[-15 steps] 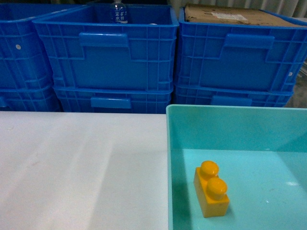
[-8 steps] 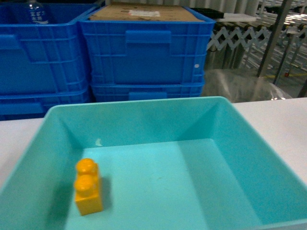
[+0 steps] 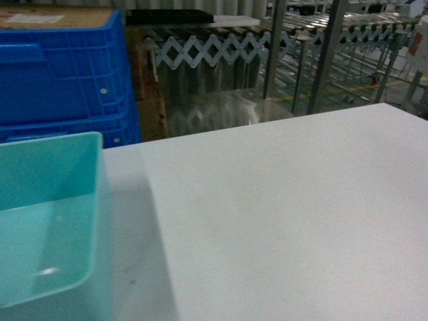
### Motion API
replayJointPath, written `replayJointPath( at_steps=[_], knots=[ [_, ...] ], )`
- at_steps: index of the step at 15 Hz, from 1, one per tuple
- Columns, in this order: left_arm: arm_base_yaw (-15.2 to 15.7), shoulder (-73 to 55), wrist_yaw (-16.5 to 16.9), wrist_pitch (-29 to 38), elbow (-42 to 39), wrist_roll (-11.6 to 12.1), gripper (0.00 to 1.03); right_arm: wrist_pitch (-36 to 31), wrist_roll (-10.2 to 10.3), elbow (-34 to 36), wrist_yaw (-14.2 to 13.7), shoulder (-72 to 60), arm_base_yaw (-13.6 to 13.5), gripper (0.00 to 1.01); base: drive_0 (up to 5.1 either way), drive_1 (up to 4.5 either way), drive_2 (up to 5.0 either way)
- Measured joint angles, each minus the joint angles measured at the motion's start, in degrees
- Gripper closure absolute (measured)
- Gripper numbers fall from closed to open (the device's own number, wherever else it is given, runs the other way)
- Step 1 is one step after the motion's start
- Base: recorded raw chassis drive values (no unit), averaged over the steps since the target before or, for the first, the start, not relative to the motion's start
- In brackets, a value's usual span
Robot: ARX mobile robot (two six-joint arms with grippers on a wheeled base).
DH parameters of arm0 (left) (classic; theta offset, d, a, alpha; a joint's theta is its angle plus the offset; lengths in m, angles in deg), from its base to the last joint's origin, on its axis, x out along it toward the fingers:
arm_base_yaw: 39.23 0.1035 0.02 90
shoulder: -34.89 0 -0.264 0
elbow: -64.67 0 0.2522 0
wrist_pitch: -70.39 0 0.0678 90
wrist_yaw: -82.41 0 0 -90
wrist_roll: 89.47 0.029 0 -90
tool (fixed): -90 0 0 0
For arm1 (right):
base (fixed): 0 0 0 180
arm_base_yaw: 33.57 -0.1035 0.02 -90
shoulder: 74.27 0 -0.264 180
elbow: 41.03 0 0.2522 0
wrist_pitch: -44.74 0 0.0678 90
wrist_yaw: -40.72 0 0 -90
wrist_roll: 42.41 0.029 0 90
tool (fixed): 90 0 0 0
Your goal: Pick red block from blue box to shelf
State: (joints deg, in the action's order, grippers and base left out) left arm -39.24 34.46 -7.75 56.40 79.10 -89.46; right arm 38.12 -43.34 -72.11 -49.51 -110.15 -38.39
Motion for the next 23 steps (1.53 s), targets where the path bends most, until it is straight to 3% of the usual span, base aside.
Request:
replayJointPath(
  at_steps=[23],
  knots=[
    [0.0, 0.0, 0.15, 0.04, 0.0, 0.0, 0.05, 0.02, 0.0, 0.07, 0.0, 0.0, 0.0, 0.74, 3.0, -3.76, -3.8]
  ],
)
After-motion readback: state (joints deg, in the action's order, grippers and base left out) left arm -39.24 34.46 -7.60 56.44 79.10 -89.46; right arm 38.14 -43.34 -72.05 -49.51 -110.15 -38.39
